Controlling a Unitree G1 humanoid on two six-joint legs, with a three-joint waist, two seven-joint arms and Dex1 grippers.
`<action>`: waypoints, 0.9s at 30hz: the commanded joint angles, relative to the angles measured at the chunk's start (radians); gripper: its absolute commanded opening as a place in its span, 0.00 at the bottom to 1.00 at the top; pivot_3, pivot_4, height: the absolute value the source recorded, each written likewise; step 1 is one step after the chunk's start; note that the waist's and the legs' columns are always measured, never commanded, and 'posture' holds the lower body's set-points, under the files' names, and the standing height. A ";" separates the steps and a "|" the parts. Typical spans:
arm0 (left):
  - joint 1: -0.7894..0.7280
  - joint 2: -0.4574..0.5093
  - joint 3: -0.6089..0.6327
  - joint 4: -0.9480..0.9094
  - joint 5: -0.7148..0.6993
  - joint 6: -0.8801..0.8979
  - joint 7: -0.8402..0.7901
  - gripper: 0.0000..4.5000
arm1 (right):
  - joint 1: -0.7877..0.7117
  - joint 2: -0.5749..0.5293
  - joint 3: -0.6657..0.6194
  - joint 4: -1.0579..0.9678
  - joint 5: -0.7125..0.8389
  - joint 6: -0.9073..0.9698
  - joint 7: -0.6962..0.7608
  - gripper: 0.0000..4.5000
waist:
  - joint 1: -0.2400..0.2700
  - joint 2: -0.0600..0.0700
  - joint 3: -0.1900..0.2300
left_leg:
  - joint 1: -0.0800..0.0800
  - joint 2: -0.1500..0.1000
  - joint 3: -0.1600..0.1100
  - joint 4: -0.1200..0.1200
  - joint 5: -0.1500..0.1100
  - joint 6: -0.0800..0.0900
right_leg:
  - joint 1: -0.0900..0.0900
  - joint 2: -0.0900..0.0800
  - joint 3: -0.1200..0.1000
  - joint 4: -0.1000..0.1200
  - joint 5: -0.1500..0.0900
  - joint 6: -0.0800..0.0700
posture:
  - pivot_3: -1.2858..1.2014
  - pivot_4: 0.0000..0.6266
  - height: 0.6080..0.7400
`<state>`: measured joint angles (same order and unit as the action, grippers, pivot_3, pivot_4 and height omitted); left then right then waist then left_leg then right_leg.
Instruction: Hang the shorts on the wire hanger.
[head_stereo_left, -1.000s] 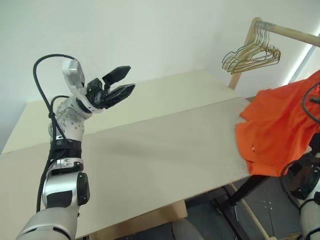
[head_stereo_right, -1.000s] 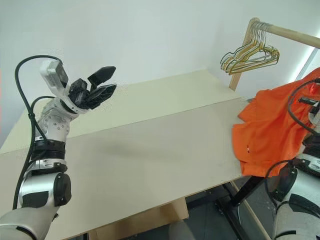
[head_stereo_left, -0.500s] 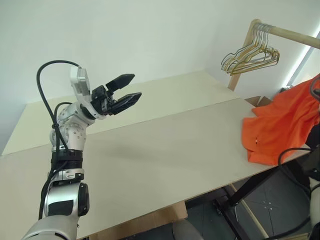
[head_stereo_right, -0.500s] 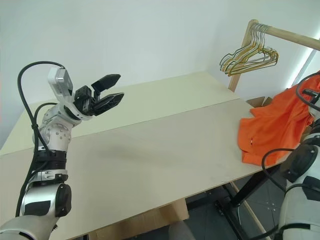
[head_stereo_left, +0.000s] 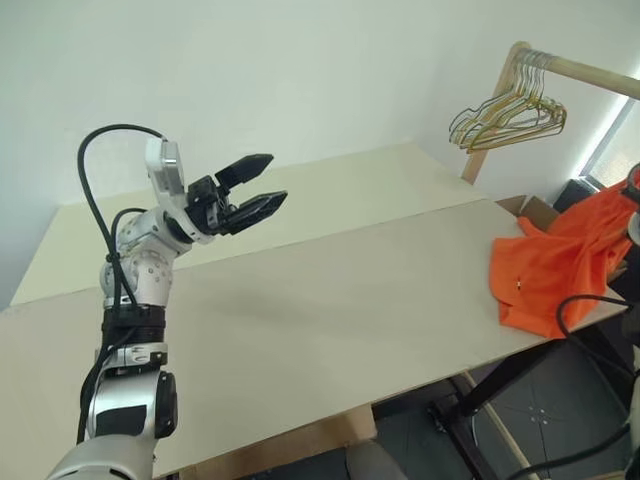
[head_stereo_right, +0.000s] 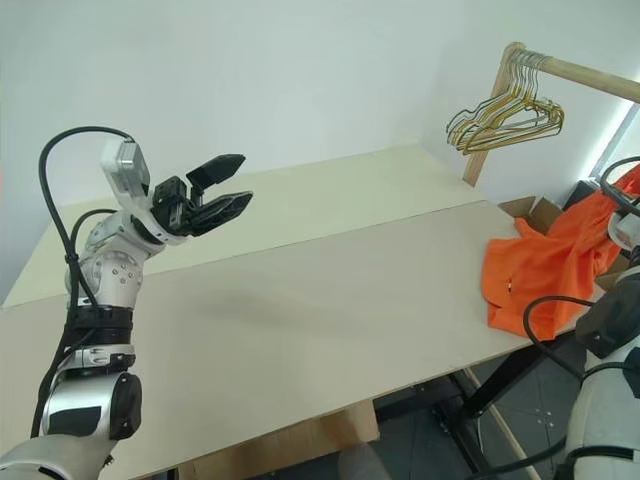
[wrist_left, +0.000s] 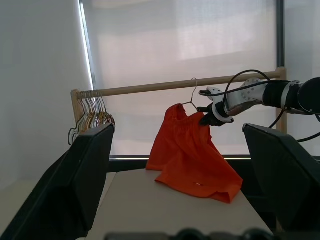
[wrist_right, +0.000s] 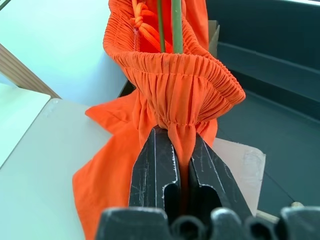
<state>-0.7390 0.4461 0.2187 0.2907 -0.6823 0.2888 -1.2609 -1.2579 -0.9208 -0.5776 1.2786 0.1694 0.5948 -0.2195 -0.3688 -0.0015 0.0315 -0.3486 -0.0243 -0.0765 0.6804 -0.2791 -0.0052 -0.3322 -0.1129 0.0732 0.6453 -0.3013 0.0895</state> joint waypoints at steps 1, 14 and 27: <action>-0.012 0.014 0.008 -0.023 -0.004 0.001 0.005 0.99 | -0.027 -0.029 -0.010 -0.005 0.029 -0.050 -0.006 0.00 | 0.005 0.000 0.000 | 0.000 0.000 0.000 0.000 0.000 0.000 | 0.000 0.000 0.000 0.000 0.000 0.000 | 0.41 0.00 1.00; -0.022 0.013 0.005 -0.010 0.001 -0.006 0.002 1.00 | 0.013 -0.033 0.025 0.017 0.027 -0.099 -0.029 0.34 | 0.007 0.000 0.000 | -0.002 0.000 0.000 -0.001 0.000 0.001 | 0.000 0.000 -0.002 -0.004 0.000 0.000 | 0.41 0.00 1.00; -0.012 0.017 0.014 -0.018 -0.005 -0.007 0.003 1.00 | 0.004 -0.030 0.224 -0.041 -0.141 -0.230 -0.154 0.98 | 0.018 0.000 0.000 | -0.002 0.000 0.000 -0.001 0.000 0.001 | -0.001 0.000 -0.001 -0.004 0.000 0.000 | 0.41 0.00 1.00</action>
<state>-0.7391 0.4468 0.2187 0.2910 -0.6821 0.2884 -1.2593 -1.2342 -0.9379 -0.3879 1.2931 0.0610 0.4119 -0.3480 -0.3510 -0.0011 0.0317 -0.3506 -0.0243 -0.0774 0.6791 -0.2795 -0.0045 -0.3337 -0.1131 0.0719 0.6414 -0.3012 0.0895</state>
